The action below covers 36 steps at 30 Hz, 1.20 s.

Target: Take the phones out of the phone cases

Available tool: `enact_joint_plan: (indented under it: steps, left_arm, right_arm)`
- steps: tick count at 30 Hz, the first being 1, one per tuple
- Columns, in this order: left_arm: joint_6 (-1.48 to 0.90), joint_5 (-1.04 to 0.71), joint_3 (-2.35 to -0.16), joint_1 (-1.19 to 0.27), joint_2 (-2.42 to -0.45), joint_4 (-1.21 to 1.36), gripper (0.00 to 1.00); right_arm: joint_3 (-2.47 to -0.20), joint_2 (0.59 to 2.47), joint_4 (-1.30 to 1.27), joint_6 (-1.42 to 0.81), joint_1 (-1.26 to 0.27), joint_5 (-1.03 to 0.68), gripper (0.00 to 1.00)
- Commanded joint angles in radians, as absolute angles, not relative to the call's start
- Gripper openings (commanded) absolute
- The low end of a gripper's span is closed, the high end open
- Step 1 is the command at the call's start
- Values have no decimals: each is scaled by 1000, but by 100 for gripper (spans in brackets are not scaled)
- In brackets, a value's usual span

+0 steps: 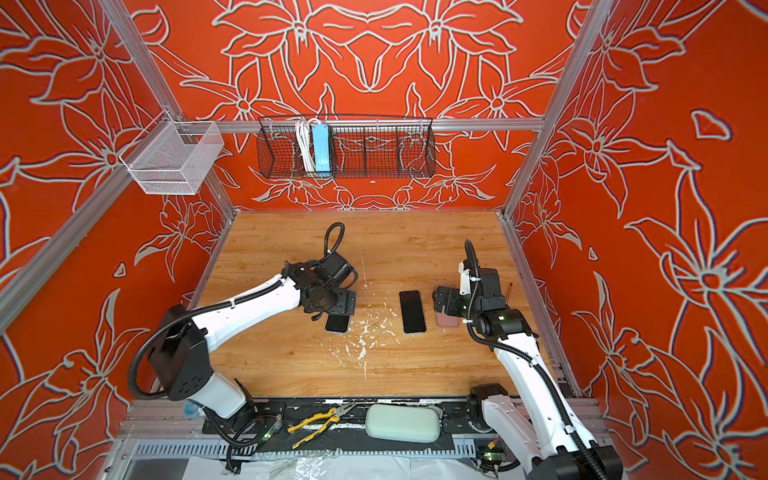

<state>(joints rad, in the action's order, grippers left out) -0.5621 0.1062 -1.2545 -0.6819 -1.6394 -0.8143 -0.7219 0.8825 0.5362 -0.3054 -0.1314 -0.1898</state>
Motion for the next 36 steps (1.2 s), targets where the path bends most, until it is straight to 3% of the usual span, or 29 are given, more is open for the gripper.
enact_joint_plan:
  steps: [1,20,36]
  left_arm:
    - [-479,85,-1276,-666,-1705,-848,97]
    - [-422,76,-1376,-601,-1936,-799,100]
    - [-402,51,-1368,-568,-1984,-755,94]
  right_arm:
    - [-733,882,543,-282,-141,-185,98]
    - [-732,923,520,-264,-140,-191,98]
    - [-729,871,549,-282,-140,-162,98]
